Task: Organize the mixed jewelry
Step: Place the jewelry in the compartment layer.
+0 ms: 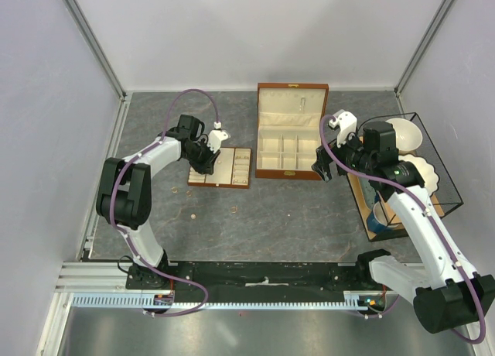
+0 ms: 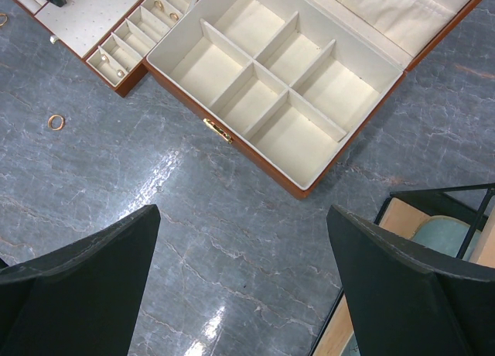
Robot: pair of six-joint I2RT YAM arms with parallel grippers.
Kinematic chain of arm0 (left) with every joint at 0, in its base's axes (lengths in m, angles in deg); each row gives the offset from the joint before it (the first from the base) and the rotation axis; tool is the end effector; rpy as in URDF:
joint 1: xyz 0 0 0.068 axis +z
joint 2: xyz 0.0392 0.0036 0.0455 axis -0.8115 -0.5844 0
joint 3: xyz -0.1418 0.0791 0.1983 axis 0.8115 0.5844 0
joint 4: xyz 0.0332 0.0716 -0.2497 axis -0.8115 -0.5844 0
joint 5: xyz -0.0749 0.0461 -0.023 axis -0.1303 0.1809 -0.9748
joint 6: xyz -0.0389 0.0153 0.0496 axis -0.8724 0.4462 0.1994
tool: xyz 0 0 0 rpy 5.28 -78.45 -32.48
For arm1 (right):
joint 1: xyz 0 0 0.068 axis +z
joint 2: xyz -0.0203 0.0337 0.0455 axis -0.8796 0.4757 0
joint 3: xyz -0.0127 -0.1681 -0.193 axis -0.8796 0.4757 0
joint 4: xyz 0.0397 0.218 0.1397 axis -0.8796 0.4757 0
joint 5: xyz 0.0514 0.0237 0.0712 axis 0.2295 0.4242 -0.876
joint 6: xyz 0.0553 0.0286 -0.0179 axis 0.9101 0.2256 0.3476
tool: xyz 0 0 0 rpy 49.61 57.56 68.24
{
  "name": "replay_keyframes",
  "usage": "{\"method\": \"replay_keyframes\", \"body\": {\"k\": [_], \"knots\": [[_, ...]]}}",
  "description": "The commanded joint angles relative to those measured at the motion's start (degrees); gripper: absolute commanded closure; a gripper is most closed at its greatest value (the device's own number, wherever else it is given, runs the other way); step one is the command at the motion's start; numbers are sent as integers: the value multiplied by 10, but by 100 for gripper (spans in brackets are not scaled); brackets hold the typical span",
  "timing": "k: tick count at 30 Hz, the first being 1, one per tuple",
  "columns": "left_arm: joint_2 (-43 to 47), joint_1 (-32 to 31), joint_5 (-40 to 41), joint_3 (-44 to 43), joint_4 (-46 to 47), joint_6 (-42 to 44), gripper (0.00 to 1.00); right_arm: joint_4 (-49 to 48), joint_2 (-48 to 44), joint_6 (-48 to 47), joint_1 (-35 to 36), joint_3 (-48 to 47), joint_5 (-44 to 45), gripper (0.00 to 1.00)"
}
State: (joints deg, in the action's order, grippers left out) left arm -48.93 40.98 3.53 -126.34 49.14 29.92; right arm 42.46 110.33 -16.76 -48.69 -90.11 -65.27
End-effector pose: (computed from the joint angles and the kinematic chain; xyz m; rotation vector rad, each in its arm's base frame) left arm 0.3425 -0.1010 0.1520 1.1725 2.3605 -0.4246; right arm 0.2289 0.0713 0.3157 -0.6666 2.0378 0.4135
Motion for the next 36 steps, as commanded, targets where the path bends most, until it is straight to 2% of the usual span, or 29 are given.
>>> {"method": "replay_keyframes", "body": {"k": [1,36], "knots": [[9,4,11,13,-17,26,80,-17,-6,1,0,-4,-11,2],[20,-3,5,33,-18,27,80,-18,-8,2,0,-3,-9,2]]}}
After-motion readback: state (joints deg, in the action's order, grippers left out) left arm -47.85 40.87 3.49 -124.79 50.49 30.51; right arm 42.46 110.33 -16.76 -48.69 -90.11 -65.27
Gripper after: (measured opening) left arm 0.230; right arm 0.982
